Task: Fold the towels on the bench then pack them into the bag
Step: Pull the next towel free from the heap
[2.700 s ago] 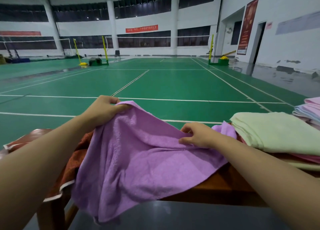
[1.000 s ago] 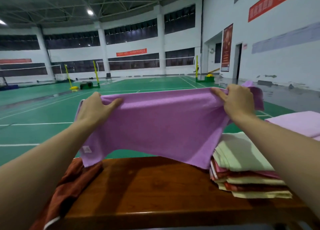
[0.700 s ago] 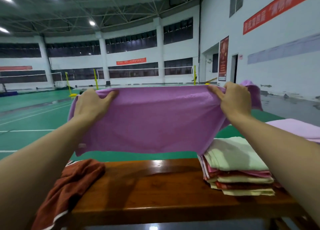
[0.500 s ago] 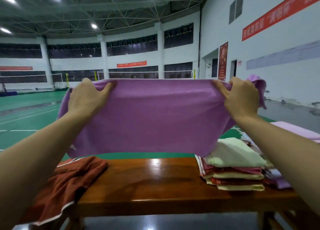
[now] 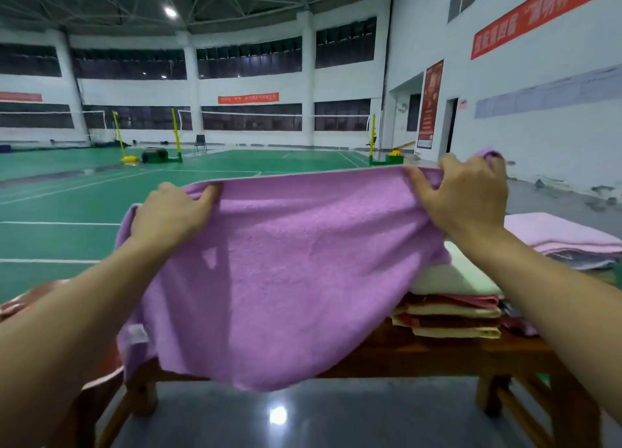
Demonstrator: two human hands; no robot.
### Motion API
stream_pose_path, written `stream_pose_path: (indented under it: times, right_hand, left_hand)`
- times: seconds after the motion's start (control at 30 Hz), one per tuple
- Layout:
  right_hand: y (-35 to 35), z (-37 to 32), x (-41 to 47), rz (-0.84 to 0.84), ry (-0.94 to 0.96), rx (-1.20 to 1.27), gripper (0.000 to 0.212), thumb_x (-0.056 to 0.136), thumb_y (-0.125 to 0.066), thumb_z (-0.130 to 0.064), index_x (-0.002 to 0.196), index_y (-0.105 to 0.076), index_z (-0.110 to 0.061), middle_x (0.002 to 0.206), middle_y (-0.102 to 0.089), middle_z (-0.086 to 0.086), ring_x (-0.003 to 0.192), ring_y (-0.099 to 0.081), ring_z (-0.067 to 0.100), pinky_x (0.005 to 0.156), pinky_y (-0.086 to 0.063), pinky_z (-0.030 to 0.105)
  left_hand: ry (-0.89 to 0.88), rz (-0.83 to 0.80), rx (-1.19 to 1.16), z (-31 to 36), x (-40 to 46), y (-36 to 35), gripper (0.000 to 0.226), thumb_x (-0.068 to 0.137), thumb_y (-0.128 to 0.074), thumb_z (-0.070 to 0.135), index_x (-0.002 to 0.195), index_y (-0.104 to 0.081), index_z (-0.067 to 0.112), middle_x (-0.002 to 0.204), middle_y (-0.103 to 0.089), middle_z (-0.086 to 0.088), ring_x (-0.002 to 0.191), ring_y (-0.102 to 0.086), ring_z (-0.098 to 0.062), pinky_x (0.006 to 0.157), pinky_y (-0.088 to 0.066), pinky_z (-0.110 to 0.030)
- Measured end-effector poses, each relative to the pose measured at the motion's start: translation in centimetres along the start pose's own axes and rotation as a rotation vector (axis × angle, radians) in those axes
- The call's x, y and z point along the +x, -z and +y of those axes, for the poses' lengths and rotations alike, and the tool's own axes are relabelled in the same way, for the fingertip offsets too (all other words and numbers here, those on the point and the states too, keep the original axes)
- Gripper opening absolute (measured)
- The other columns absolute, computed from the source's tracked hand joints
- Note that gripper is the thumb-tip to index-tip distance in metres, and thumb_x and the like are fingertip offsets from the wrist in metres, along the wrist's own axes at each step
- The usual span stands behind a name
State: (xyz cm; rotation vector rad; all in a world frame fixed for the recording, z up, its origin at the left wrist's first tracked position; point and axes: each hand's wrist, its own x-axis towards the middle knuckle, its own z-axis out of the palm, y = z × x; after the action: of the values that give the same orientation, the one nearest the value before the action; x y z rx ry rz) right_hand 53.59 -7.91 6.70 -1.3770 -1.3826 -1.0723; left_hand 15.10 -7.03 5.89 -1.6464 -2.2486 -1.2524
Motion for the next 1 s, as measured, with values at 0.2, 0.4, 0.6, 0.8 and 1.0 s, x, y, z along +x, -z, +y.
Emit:
stream_pose_path:
  times: [0.2,0.4,0.6,0.8,1.0]
  right_hand:
    - [1.3,0.4,3.0,0.052,0.022,-0.058,0.069,0.097,-0.05,-0.064,0.082,-0.065,0.002,0.074,-0.064,0.026,0.077,-0.06,0.039,0.092,-0.042,0.049]
    - [3.7,0.9,3.3,0.029,-0.031,-0.041,0.072,0.096,-0.046,-0.068,0.086,-0.065,0.001,0.078,-0.064,0.027,0.082,-0.06,0.04,0.09,-0.043,0.049]
    - [6.8,1.4,4.2,0.073,-0.032,-0.048,0.075,0.096,-0.043,-0.072,0.085,-0.064,0.0,0.076,-0.063,0.026,0.08,-0.06,0.039,0.09,-0.042,0.048]
    - [9.8,2.4,5.2,0.124,0.009,-0.067,0.074,0.097,-0.041,-0.071,0.088,-0.065,-0.001,0.076,-0.064,0.024,0.079,-0.06,0.039,0.092,-0.043,0.049]
    - [10.4,3.1,4.7,0.133,0.01,-0.093,0.078,0.098,-0.035,-0.074,0.089,-0.066,-0.002,0.071,-0.062,0.023,0.071,-0.059,0.036,0.094,-0.038,0.046]
  left_hand:
    - [0.009,0.037,-0.033,0.7,1.3,0.0,0.108,0.081,-0.033,0.09,0.124,-0.06,-0.004,0.126,-0.062,-0.03,0.117,-0.058,-0.048,0.099,-0.046,-0.052]
    - [-0.049,0.096,-0.079,2.2,0.3,2.2,0.106,0.082,-0.035,0.089,0.12,-0.058,-0.008,0.124,-0.061,-0.031,0.115,-0.058,-0.049,0.101,-0.046,-0.055]
    - [-0.082,0.153,-0.098,3.2,-0.4,5.1,0.102,0.085,-0.038,0.085,0.123,-0.054,-0.008,0.128,-0.058,-0.032,0.119,-0.054,-0.052,0.101,-0.044,-0.055]
    - [-0.139,0.21,-0.102,4.9,-1.1,7.9,0.094,0.09,-0.041,0.078,0.126,-0.049,-0.009,0.131,-0.055,-0.034,0.124,-0.05,-0.051,0.105,-0.039,-0.055]
    - [-0.114,0.179,-0.116,4.9,-1.8,7.9,0.096,0.089,-0.042,0.079,0.131,-0.047,-0.007,0.135,-0.052,-0.032,0.127,-0.047,-0.051,0.104,-0.039,-0.054]
